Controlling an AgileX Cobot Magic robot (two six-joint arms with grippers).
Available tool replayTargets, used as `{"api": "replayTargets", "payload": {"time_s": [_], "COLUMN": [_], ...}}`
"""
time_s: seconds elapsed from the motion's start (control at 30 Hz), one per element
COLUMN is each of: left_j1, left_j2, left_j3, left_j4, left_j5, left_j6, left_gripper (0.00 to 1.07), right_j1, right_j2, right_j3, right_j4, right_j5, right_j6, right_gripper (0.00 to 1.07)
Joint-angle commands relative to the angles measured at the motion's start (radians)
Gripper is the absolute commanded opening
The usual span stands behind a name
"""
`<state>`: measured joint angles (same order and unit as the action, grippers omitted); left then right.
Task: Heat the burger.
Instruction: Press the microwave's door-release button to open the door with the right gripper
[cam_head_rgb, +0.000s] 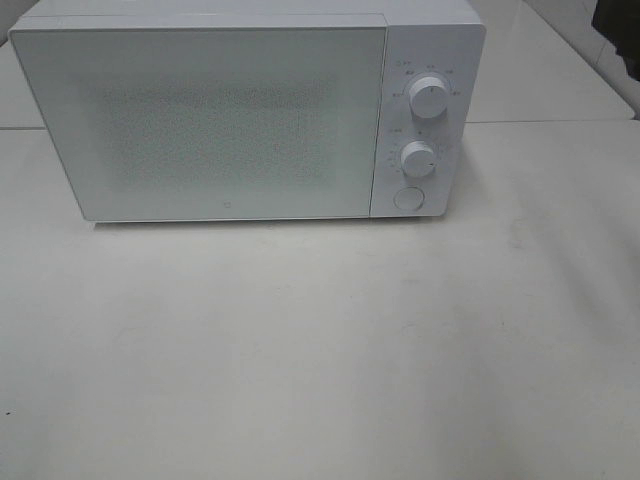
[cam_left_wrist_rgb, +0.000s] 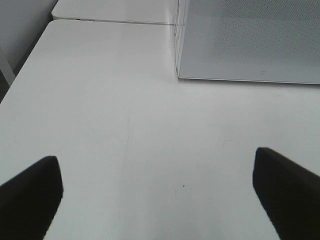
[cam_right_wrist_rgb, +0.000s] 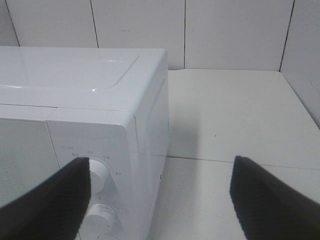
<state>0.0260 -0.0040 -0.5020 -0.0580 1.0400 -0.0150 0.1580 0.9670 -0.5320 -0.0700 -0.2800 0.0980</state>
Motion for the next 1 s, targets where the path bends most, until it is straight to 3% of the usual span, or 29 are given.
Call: {"api": "replayTargets", "payload": {"time_s": [0.03,0.17,0.27,0.3,0.4,0.47,0.57,1.0], "left_j1": [0.001,0.001,0.001,0.001,0.001,0.001,0.001,0.001], "left_j2": [-0.021,-0.021,-0.021,-0.021,-0.021,-0.021,-0.021,-0.021], "left_j3": [0.003,0.003,0.003,0.003,0.003,0.003,0.003,0.003], "left_j4": [-0.001,-0.001,-0.001,-0.001,-0.001,-0.001,-0.001,-0.001], "left_j5": [-0.004,-0.004,-0.004,-0.004,-0.004,-0.004,-0.004,-0.004], "left_j6": [-0.005,-0.005,-0.005,-0.005,-0.005,-0.005,-0.005,-0.005], "left_gripper": [0.98,0.98,0.98,0.98,0.98,0.98,0.98,0.98], "right_j1": [-0.005,-0.005,-0.003,-0.001,0.011,0.080,0.147,0.395], "right_j2": [0.042,0.141,0.197,0.227,0.239,0.291,0.340,0.522], "right_j3": [-0.010,-0.007,0.020,0.053,0.071,0.126,0.146,0.149], "right_j4": [-0.001,0.010,0.080,0.158,0.200,0.358,0.446,0.698], "right_j5": [-0.065,-0.143,-0.241,-0.333,-0.367,-0.508,-0.589,-0.796], "right_j6": [-0.004,-0.004,-0.035,-0.082,-0.104,-0.244,-0.331,-0.404], "right_gripper": [0.75,0.75,0.75,0.75,0.75,0.75,0.75,0.75]}}
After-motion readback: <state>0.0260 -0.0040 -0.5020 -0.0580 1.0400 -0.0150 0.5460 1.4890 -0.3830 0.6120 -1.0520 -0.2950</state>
